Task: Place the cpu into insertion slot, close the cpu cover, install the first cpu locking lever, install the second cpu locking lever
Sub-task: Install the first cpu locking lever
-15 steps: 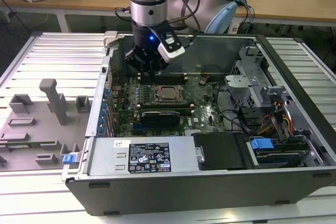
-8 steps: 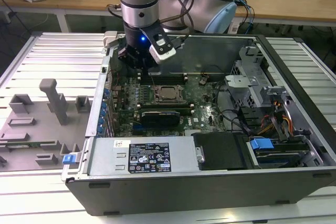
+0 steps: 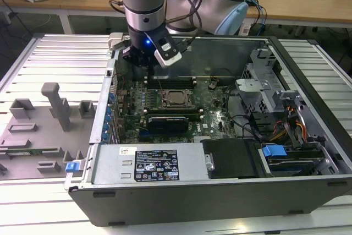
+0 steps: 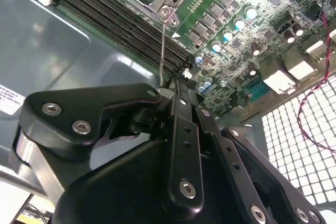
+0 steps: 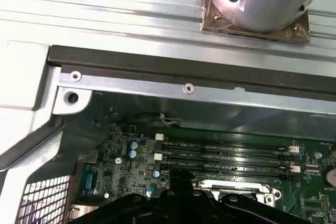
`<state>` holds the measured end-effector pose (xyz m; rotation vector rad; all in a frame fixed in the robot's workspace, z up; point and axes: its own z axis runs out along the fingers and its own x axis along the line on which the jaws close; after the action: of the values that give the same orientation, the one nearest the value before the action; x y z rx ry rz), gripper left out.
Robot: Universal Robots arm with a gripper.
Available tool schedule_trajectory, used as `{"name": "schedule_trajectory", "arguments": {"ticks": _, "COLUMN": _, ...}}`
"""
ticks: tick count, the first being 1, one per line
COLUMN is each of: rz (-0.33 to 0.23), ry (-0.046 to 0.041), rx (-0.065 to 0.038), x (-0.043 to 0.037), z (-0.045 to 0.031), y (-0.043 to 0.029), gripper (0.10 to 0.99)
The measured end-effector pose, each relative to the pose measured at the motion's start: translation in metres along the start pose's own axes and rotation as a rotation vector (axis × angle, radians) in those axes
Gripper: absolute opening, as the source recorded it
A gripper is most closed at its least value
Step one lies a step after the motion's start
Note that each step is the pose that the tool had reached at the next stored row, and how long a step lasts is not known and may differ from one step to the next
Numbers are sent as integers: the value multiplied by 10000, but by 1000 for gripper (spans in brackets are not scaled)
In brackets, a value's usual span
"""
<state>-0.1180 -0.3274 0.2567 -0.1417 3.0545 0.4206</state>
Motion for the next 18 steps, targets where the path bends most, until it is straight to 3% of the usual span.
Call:
{"name": "schedule_trajectory", "arguments": {"ticks": 3, "rz": 0, "ry": 0, "rx": -12, "x": -41, "z": 22, "y": -11, "gripper": 106}}
{"name": "schedule_trajectory", "arguments": {"ticks": 6, "rz": 0, "ry": 1, "rx": -11, "x": -216, "z": 38, "y": -31, "gripper": 106}}
{"name": "schedule_trajectory", "arguments": {"ticks": 8, "rz": 1, "ry": 2, "rx": -12, "x": -291, "z": 44, "y": -40, "gripper": 106}}
{"name": "schedule_trajectory", "arguments": {"ticks": 11, "rz": 0, "ry": 5, "rx": -12, "x": -496, "z": 59, "y": -63, "gripper": 106}}
{"name": "schedule_trajectory", "arguments": {"ticks": 14, "rz": 3, "ry": 4, "rx": -12, "x": -517, "z": 60, "y": -64, "gripper": 106}}
{"name": "schedule_trajectory", "arguments": {"ticks": 17, "rz": -85, "ry": -327, "rx": 61, "x": -501, "z": 82, "y": -69, "gripper": 106}}
{"name": "schedule_trajectory", "arguments": {"ticks": 18, "rz": -137, "ry": -504, "rx": 98, "x": -501, "z": 87, "y": -70, "gripper": 106}}
